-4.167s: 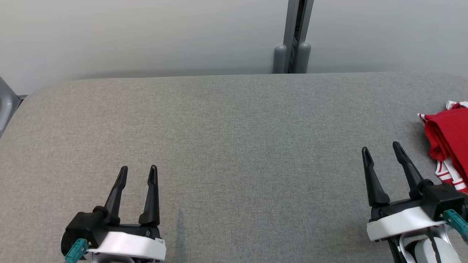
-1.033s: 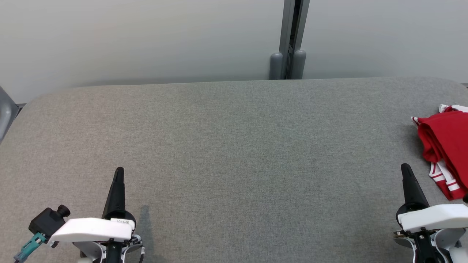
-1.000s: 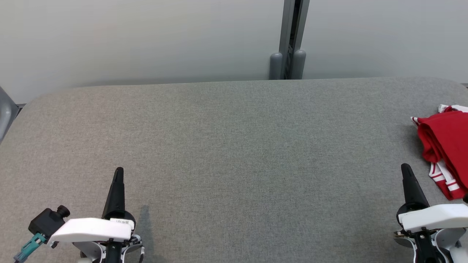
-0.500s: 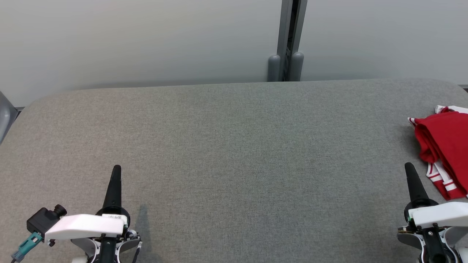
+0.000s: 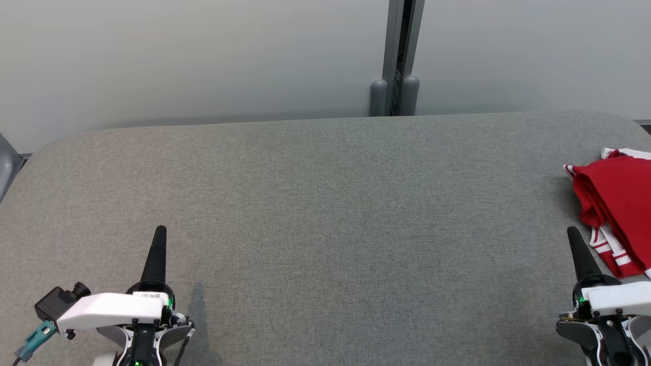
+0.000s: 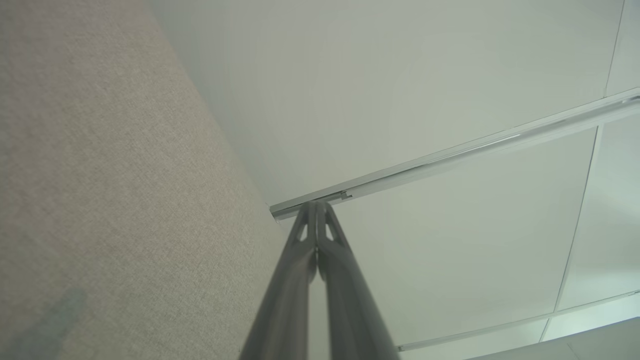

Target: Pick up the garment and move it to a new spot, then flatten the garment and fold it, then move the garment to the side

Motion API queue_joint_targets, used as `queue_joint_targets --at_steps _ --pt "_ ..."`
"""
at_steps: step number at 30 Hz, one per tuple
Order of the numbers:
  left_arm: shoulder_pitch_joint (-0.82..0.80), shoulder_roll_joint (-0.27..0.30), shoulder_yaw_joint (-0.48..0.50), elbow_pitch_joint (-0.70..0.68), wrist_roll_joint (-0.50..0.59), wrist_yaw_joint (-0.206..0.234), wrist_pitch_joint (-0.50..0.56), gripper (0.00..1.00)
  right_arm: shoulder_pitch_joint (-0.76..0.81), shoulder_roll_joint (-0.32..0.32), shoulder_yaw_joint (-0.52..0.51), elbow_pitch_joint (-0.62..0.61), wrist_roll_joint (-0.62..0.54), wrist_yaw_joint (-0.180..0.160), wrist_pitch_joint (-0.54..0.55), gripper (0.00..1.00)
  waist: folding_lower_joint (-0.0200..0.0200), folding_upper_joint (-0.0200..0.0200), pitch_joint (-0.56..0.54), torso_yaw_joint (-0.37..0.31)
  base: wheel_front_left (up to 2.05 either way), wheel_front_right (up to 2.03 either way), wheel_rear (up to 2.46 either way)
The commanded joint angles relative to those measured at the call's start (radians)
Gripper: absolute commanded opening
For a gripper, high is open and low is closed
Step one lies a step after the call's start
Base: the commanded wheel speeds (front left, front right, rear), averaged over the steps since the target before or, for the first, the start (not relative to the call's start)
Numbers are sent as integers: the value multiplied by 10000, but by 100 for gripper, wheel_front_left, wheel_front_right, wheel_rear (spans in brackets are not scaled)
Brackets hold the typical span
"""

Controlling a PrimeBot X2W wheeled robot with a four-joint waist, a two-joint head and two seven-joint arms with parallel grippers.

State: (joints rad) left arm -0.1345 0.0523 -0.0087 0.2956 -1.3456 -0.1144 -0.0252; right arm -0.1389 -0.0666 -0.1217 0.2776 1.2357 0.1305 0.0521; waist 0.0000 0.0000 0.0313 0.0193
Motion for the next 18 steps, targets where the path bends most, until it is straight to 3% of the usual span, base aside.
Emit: queue_joint_targets --at_steps 1,18 --pt "-318 79 78 -40 -161 -69 51 0 -182 -29 -74 -23 229 4 83 0 0 0 -7 -5 0 0 0" --pt "-517 79 214 166 -1297 -117 398 0 -214 25 -367 86 1669 4 509 0 0 0 -111 -75 0 0 0"
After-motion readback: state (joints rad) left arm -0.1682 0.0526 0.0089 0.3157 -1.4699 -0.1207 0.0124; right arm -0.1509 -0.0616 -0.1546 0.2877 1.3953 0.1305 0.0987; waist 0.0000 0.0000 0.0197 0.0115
